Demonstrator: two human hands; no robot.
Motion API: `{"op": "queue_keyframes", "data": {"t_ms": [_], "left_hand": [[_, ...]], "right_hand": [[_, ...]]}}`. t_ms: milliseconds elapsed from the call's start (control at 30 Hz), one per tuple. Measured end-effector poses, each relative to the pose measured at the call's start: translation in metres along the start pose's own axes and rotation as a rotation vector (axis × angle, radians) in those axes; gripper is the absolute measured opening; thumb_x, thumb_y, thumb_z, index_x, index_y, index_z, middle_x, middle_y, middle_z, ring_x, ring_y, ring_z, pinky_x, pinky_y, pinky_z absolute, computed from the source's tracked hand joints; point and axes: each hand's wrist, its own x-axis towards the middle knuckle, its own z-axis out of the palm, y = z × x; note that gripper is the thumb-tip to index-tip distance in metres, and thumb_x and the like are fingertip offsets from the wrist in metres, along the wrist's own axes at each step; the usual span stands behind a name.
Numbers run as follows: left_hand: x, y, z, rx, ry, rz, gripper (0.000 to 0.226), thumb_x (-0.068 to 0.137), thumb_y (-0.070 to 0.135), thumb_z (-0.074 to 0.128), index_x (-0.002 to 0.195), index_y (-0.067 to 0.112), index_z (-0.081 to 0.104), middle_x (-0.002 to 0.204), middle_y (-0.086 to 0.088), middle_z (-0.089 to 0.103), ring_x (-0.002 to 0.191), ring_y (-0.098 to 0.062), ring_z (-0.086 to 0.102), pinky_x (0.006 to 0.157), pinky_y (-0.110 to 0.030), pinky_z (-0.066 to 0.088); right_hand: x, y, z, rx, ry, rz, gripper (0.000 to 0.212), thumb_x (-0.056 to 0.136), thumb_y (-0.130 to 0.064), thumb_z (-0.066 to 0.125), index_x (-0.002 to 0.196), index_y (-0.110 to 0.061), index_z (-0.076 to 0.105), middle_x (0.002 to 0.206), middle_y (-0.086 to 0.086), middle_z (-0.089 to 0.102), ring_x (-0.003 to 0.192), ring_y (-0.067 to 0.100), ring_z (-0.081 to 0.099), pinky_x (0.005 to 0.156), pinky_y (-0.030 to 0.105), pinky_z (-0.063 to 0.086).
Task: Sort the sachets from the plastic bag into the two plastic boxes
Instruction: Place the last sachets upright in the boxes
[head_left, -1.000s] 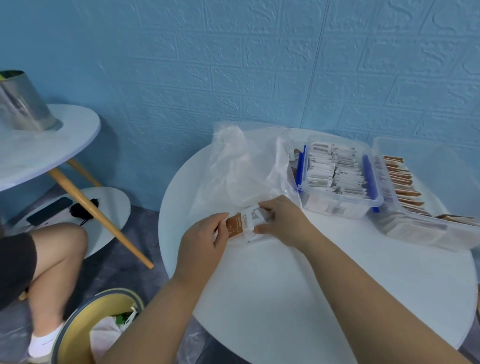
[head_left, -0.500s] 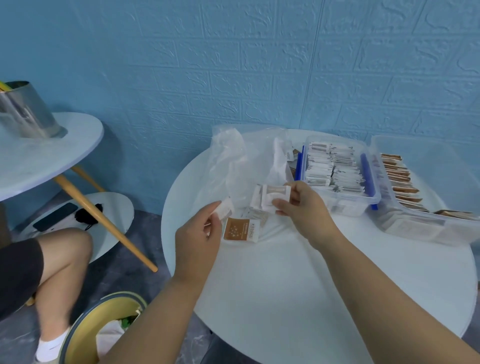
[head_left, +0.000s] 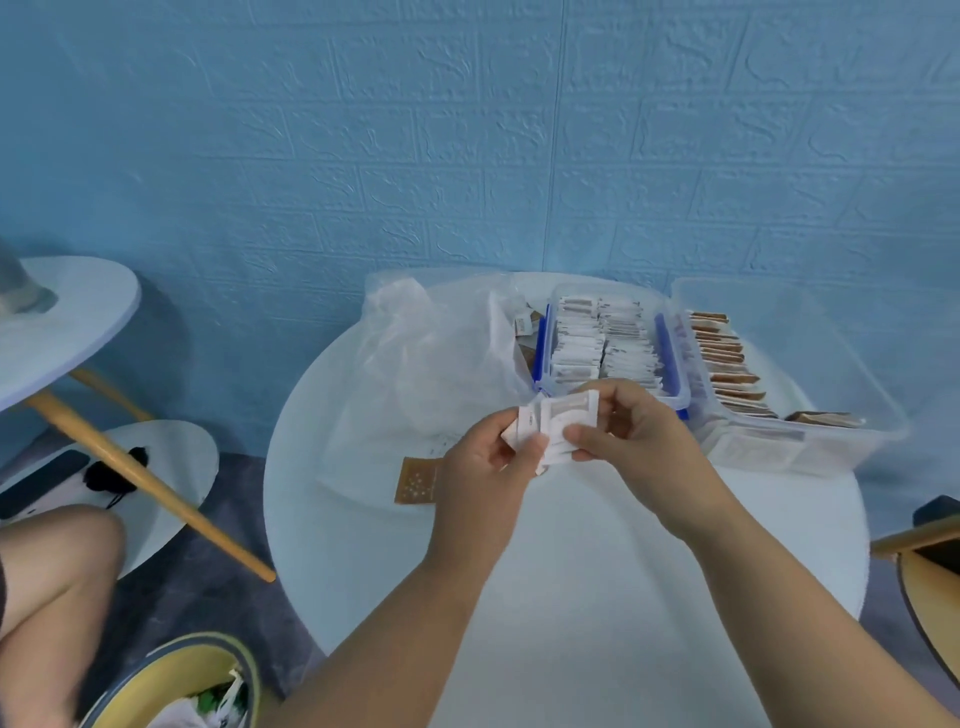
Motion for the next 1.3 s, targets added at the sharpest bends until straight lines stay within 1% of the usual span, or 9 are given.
{"op": "queue_keyframes", "data": {"t_ms": [233,400,533,633,767,900,1000,1133,1300], "left_hand": [[0.017,0.005,0.029,0.029,-0.038,0.065,0.019,0.086,0.015,0.063,0.099,0.029,0.065,0.094,0.004,0.071,0.084,-0.012,0.067,0.077,-0.026,0.055],[0.048,0.018,0.043,0.106,0.115,0.197,0.019,0.087,0.012,0.060,0.098,0.028,0.059,0.084,0.010,0.064,0.069,0.005,0.059,0.062,-0.002,0.040],[0.070,0.014,0.054,0.085,0.151,0.211,0.017,0.088,0.013,0.059,0.098,0.027,0.059,0.082,0.005,0.065,0.067,0.003,0.059,0.063,-0.009,0.045],[0.081,0.005,0.059,0.108,0.164,0.230,0.017,0.088,0.015,0.059,0.104,0.019,0.063,0.083,-0.001,0.067,0.073,-0.013,0.061,0.066,-0.010,0.043],[0.085,-0.005,0.066,0.143,0.186,0.276,0.016,0.088,0.012,0.060,0.098,0.025,0.060,0.090,0.008,0.065,0.081,-0.001,0.057,0.070,-0.001,0.039],[0.087,-0.018,0.071,0.198,0.235,0.336,0.018,0.087,0.010,0.061,0.105,0.011,0.064,0.100,0.001,0.062,0.091,-0.012,0.057,0.074,0.002,0.036],[0.090,-0.023,0.075,0.240,0.255,0.398,0.022,0.084,0.017,0.059,0.104,0.008,0.064,0.098,0.006,0.056,0.091,-0.005,0.051,0.077,0.005,0.031],[0.092,-0.029,0.076,0.237,0.247,0.406,0.032,0.083,0.032,0.054,0.104,0.011,0.065,0.095,0.013,0.050,0.095,-0.007,0.051,0.080,0.004,0.031],[0.093,-0.031,0.076,0.226,0.223,0.398,0.020,0.082,0.025,0.056,0.102,0.022,0.061,0.094,0.023,0.047,0.095,-0.009,0.052,0.079,0.004,0.032]], "right_hand": [[-0.001,-0.001,-0.049,0.031,0.126,-0.054,0.026,0.086,-0.001,0.059,0.094,-0.026,0.061,0.084,-0.007,0.069,0.076,0.014,0.062,0.067,0.021,0.053],[0.024,-0.018,-0.093,-0.321,0.187,-0.149,0.026,0.086,-0.007,0.061,0.090,-0.032,0.063,0.081,-0.009,0.066,0.060,-0.001,0.054,0.060,0.005,0.042],[0.059,-0.031,-0.104,-0.669,0.110,-0.196,0.020,0.078,-0.011,0.071,0.077,-0.026,0.059,0.072,-0.014,0.059,0.061,-0.003,0.053,0.061,0.003,0.038],[0.081,-0.029,-0.106,-0.854,-0.029,-0.213,0.008,0.081,-0.011,0.069,0.085,-0.017,0.065,0.074,-0.008,0.060,0.068,0.007,0.052,0.065,0.008,0.038],[0.098,-0.023,-0.104,-1.059,-0.153,-0.272,0.011,0.083,-0.011,0.063,0.092,-0.015,0.067,0.082,-0.007,0.059,0.076,0.010,0.051,0.069,0.018,0.037],[0.106,-0.019,-0.096,-1.111,-0.172,-0.296,0.011,0.082,-0.013,0.064,0.091,-0.018,0.068,0.084,-0.006,0.060,0.078,0.012,0.053,0.075,0.026,0.045],[0.109,-0.017,-0.093,-1.131,-0.186,-0.273,0.006,0.082,-0.016,0.065,0.087,-0.019,0.066,0.080,-0.009,0.055,0.076,0.010,0.052,0.075,0.028,0.046],[0.114,-0.010,-0.091,-1.179,-0.208,-0.262,0.007,0.083,-0.019,0.065,0.088,-0.017,0.069,0.077,-0.007,0.058,0.076,0.007,0.048,0.070,0.021,0.038],[0.117,-0.011,-0.096,-1.102,-0.274,-0.242,0.007,0.084,-0.018,0.064,0.079,-0.022,0.067,0.067,-0.021,0.049,0.066,-0.005,0.045,0.065,0.010,0.033]]}}
